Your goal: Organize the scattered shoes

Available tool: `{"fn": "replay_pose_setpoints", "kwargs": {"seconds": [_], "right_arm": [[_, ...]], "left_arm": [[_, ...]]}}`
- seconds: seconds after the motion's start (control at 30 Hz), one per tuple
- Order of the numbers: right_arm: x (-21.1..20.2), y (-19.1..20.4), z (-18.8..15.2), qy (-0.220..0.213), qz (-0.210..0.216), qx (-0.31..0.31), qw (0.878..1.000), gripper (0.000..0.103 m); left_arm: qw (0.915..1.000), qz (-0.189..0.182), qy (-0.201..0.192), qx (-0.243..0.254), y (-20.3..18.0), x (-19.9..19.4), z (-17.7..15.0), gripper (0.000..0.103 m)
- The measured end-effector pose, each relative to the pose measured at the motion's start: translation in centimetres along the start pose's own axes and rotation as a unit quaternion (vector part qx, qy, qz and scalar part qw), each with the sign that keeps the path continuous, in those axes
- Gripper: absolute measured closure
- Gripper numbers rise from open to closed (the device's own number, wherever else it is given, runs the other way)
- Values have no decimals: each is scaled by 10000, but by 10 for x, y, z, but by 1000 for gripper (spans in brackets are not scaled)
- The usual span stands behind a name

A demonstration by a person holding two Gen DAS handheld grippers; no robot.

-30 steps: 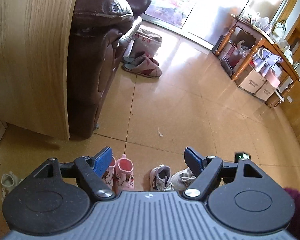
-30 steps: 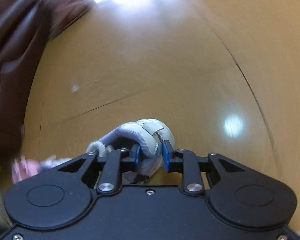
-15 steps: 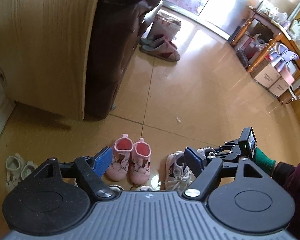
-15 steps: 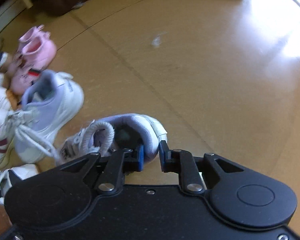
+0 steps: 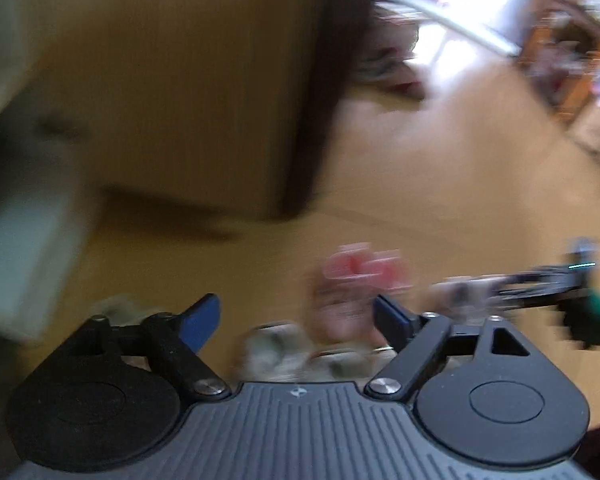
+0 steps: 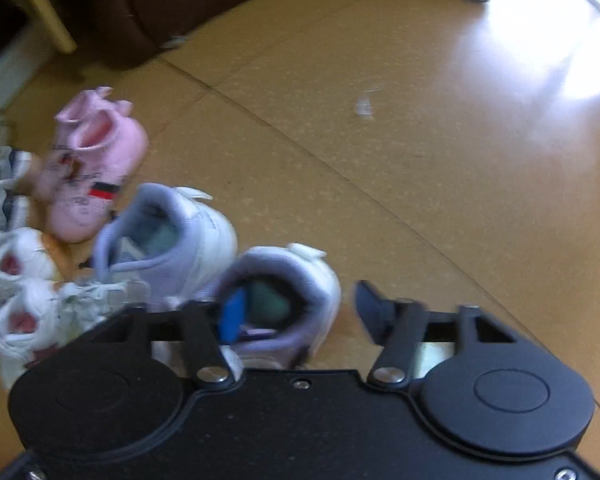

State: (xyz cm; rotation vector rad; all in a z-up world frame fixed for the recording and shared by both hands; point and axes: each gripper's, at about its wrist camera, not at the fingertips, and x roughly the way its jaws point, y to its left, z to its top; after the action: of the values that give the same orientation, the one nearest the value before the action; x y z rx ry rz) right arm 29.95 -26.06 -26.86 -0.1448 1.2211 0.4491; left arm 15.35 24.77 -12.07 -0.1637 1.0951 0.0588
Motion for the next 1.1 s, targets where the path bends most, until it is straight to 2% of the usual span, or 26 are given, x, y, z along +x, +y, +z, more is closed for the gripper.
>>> {"fn": "replay_pose_setpoints", "kwargs": {"seconds": [0.1, 0.17, 0.23, 0.3, 0.37, 0.43, 0.53, 0.67, 0.73, 0.87, 0.93, 1.0, 1.1], "right_arm": [[-19, -12, -3, -241, 15, 938, 9953, 34], [-36, -14, -10, -508, -170, 1765, 9828, 32], [-44, -10, -14, -633, -160, 2060, 9764, 31], [-53, 9, -22, -725, 2, 2315, 9701, 31], [-56, 24, -26, -733, 134, 2318, 9699, 31], [-58, 51, -30, -782, 436, 2316, 9687, 31], [-59, 80, -33, -791, 839, 2315, 9660, 31], [-52, 110, -30, -740, 1099, 2133, 9680, 31], [-45, 127, -26, -636, 1243, 1946, 9709, 31], [-44, 133, -23, -597, 1266, 1781, 9740, 30], [-43, 128, -20, -605, 1278, 1818, 9731, 30], [-43, 124, -18, -595, 1305, 1871, 9718, 30], [-41, 120, -15, -630, 1278, 1916, 9711, 29]], "left_arm": [[9980, 606, 144, -56, 57, 27, -20, 15], [9974, 705, 120, 9, 75, 40, -31, 15], [9962, 853, 158, 79, 91, 58, -45, 15], [9950, 994, -24, -104, 105, 72, -52, 15], [9956, 817, -451, -79, 110, 78, -47, 15], [9956, 769, -506, 171, 108, 85, -41, 15], [9938, 644, -311, 855, 103, 107, -34, 15], [9933, 296, -27, 1113, 110, 133, -30, 20], [9910, 172, 147, 1319, 110, 143, -28, 26], [9884, 53, 379, 1473, 117, 151, -26, 30], [9855, 144, 546, 1600, 120, 158, -26, 35], [9849, 67, 622, 1616, 121, 164, -25, 38], [9812, 181, 833, 1732, 114, 180, -23, 38]]}}
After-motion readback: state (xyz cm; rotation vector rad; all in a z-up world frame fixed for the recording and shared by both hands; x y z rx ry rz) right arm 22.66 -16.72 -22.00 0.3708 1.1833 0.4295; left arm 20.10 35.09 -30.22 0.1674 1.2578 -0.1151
